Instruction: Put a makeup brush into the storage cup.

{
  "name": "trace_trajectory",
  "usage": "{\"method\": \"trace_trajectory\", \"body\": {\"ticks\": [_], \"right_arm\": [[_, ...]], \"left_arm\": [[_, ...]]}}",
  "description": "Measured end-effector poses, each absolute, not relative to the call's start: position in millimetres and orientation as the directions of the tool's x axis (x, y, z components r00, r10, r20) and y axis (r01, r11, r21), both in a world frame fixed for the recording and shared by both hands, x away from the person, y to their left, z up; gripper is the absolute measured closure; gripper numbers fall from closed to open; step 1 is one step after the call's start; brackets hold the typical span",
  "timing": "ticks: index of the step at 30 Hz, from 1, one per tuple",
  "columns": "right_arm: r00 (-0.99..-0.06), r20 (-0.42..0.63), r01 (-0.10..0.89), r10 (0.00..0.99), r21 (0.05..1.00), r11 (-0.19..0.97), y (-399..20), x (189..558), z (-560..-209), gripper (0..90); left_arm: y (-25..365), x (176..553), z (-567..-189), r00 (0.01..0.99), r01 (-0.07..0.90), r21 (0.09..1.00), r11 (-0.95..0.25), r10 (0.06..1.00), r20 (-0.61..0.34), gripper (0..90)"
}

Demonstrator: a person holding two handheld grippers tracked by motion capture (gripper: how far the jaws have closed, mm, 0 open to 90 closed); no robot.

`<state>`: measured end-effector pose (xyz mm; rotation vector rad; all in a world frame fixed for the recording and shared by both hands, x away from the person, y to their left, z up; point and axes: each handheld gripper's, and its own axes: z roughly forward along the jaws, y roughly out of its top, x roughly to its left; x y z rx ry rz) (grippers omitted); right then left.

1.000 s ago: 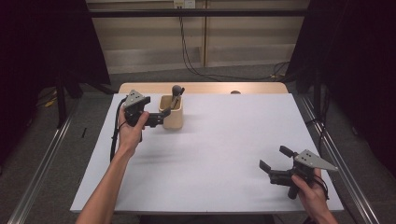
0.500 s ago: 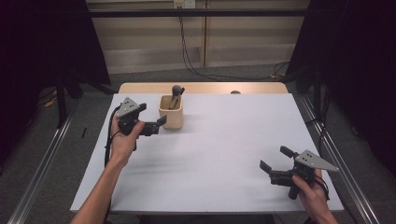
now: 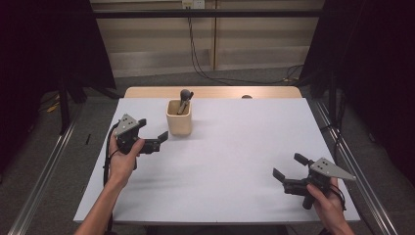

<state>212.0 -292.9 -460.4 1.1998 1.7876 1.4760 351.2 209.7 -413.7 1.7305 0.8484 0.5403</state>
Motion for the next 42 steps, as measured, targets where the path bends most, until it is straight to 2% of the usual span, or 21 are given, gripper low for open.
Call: {"method": "trace_trajectory", "body": {"ticks": [4,10,22,26,33,42], "right_arm": [[-0.469,0.135,0.298,0.873,0.954,0.013,-293.3,211.6,-460.3,0.0],[-0.468,0.135,0.299,0.873,0.954,0.013,-293.3,211.3,-460.2,0.0],[-0.464,0.136,0.300,0.875,0.954,0.011,-293.0,210.5,-460.2,0.0],[-0.462,0.135,0.301,0.876,0.953,0.012,-293.3,210.0,-460.5,0.0],[-0.458,0.135,0.302,0.879,0.953,0.011,-294.1,208.3,-460.4,0.0],[-0.447,0.134,0.300,0.884,0.954,0.007,-297.8,203.6,-460.1,0.0]], "left_arm": [[212.4,341.3,-416.6,0.648,0.269,0.949,-0.164,0.759,-0.052,2.1],[219.1,330.3,-421.4,0.636,0.300,0.946,-0.124,0.765,-0.101,2.4],[231.3,302.1,-427.1,0.641,0.274,0.948,-0.160,0.765,-0.056,1.6],[234.2,292.7,-430.7,0.652,0.267,0.950,-0.164,0.757,-0.053,1.6],[234.1,279.4,-437.3,0.649,0.305,0.943,-0.137,0.754,-0.100,1.7],[243.0,259.2,-442.8,0.628,0.301,0.940,-0.161,0.775,-0.068,2.0]]}}
